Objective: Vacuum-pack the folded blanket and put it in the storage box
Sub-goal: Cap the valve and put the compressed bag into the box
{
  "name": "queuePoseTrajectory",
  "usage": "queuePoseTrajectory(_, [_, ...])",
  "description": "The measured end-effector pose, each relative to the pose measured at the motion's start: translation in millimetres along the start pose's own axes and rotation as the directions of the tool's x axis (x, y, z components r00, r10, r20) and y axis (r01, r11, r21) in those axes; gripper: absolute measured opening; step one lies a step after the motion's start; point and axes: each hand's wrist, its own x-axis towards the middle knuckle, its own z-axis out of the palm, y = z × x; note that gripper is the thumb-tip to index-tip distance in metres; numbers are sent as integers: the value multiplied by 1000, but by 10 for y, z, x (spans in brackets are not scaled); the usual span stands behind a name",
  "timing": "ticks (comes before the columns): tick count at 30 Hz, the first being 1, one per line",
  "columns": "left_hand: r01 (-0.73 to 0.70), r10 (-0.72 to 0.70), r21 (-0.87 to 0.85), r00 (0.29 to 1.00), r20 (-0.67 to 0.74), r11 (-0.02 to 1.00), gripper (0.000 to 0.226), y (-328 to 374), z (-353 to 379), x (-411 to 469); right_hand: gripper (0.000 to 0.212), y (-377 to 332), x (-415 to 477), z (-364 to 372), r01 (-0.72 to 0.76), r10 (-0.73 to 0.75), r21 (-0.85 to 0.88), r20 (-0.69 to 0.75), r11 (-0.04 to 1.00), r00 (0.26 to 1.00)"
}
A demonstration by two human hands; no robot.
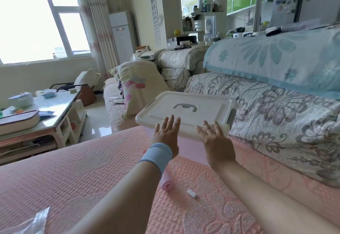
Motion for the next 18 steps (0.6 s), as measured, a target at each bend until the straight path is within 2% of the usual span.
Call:
queuePoseTrajectory(4, [-46, 50, 70, 997, -67, 996, 93, -64, -31, -25, 69, 0, 4, -82, 52, -40, 66, -169, 996, 985])
queuePoseTrajectory(9, [-34, 43, 60, 986, -160, 998, 79, -424, -373, -175, 63, -247, 145, -295, 230, -163, 118, -413, 966, 896])
queuePoseTrajectory(14, [63, -59, 9, 973, -224, 998, 66, -1056, -648, -739, 61, -976, 230, -457, 335, -177, 319, -435, 887, 883])
queuePoseTrajectory(18, [167, -154, 68, 974, -166, 984, 62, -1689, -799, -1337, 63, -1750, 91, -456, 411, -250, 486, -363, 771, 898])
